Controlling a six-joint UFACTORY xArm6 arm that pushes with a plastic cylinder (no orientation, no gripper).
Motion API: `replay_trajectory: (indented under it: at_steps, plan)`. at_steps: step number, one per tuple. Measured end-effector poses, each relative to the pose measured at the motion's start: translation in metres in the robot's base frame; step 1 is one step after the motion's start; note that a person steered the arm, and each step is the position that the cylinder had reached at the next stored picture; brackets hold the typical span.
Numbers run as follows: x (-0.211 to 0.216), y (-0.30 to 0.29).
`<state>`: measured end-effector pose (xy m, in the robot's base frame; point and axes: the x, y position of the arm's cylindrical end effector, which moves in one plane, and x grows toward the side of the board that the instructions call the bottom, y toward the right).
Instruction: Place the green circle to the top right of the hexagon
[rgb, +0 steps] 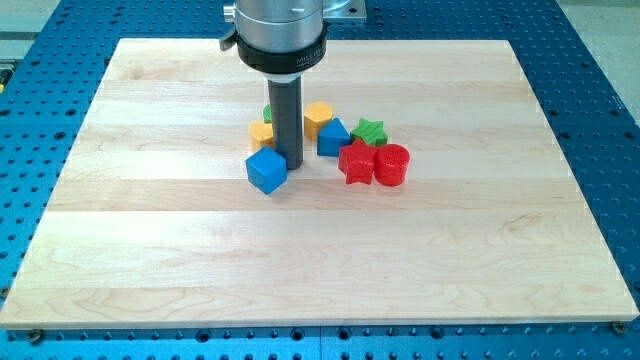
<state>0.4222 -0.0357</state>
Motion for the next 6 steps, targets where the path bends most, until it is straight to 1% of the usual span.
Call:
replay_trajectory:
  at_steps: [1, 2, 3, 4, 5, 6]
  plan:
    - [-0.020, -0.032]
    - [-0.035, -0.024]
    - [-0.088, -0.027]
    - [-0.090, -0.071]
    - [-0.083, -0.073]
    - [-0.112, -0.005]
